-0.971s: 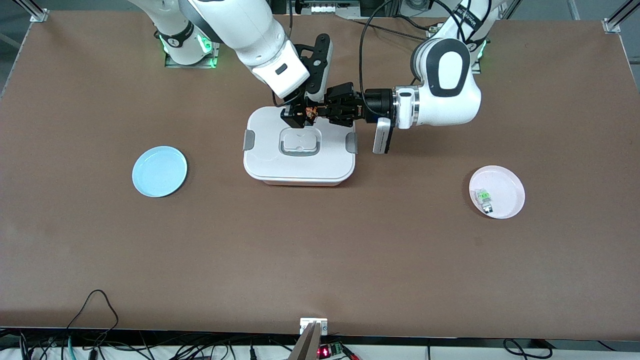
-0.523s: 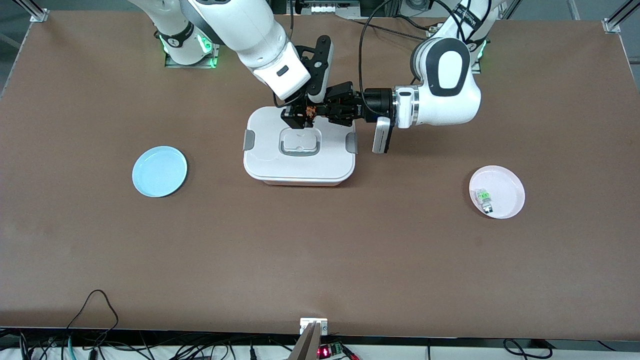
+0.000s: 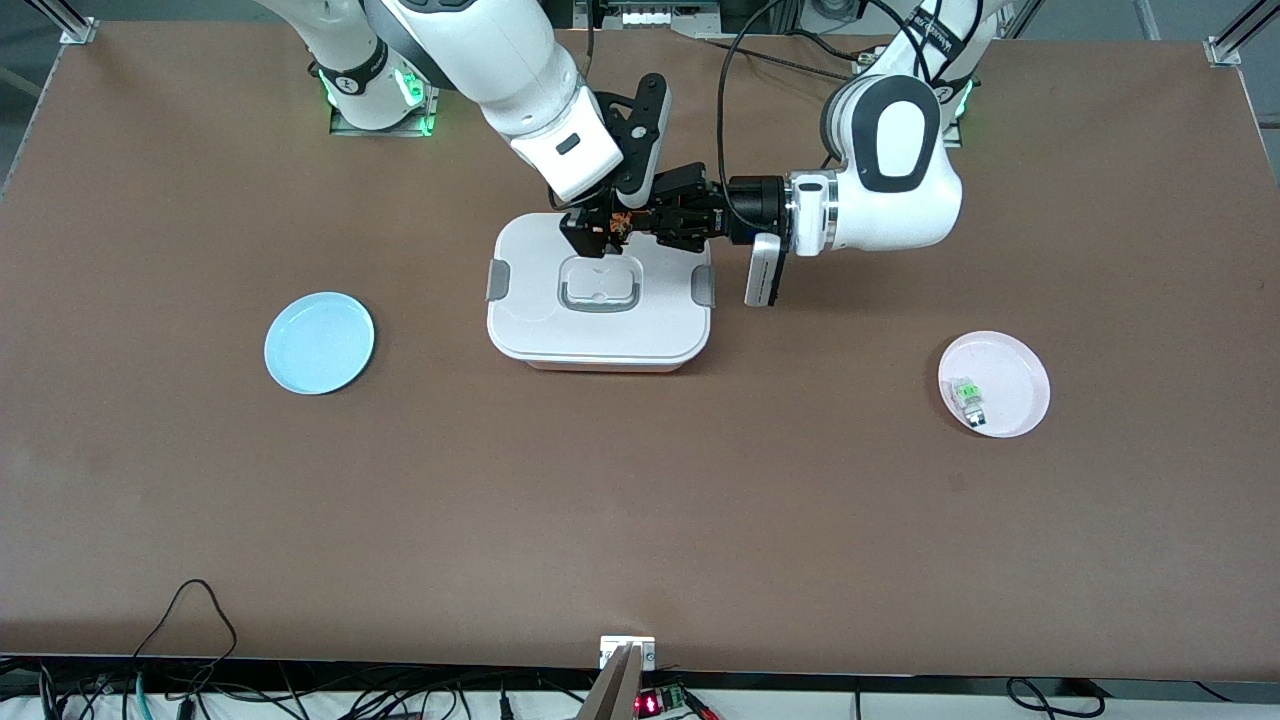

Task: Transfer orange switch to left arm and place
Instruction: 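Grasp the switch with the left gripper and open the right gripper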

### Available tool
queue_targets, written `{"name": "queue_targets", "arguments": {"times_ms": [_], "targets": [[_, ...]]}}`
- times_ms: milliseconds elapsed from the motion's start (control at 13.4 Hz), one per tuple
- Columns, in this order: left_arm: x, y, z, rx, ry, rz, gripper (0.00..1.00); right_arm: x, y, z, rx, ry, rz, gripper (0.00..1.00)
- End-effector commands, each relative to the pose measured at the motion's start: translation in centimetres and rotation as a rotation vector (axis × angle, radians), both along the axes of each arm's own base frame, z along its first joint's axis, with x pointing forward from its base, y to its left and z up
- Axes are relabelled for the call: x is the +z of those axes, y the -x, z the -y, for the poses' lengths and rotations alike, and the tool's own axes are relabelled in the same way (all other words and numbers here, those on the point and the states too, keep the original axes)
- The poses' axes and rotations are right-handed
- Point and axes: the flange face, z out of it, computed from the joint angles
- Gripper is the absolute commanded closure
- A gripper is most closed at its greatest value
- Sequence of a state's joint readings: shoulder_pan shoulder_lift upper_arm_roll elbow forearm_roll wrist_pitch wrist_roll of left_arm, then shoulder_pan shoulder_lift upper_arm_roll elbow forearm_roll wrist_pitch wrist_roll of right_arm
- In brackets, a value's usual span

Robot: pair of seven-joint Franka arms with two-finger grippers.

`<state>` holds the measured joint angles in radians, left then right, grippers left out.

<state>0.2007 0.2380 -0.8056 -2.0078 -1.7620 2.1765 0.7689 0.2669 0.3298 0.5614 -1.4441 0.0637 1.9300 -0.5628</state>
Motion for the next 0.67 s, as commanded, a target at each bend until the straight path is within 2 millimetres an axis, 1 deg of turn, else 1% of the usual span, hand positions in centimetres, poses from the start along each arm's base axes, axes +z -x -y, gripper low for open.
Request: {"name": "queue_targets", "arguments": {"times_ms": [0, 149, 299, 373, 448, 597], "targets": [[1.0, -0.3, -0.7, 0.025, 0.010, 0.004, 1.00, 1.7, -0.1, 1.0, -0.018, 0.022, -0.025, 0.00], [1.0, -0.8, -1.5, 0.034, 0.008, 0.007, 1.00, 2.9, -0.5, 1.5, -0.025, 0.021, -0.021, 0.00], [1.0, -1.0, -1.6, 0.037, 0.008, 0.005, 1.00, 3.5, -1.0, 2.3, -0.040, 0.017, -0.012, 0.00], [1.0, -1.2, -1.9, 0.043, 0.008, 0.004, 1.00, 3.7, -1.0, 2.4, -0.043, 0.017, -0.009, 0.00], [1.0, -1.7, -2.8, 0.058, 0.008, 0.003, 1.00, 3.9, -1.4, 2.8, -0.052, 0.014, -0.006, 0.00], [0.6, -2.1, -3.4, 0.055, -0.008, 0.010, 1.00, 3.9, -2.2, 3.8, -0.070, 0.015, -0.004, 0.00]]}}
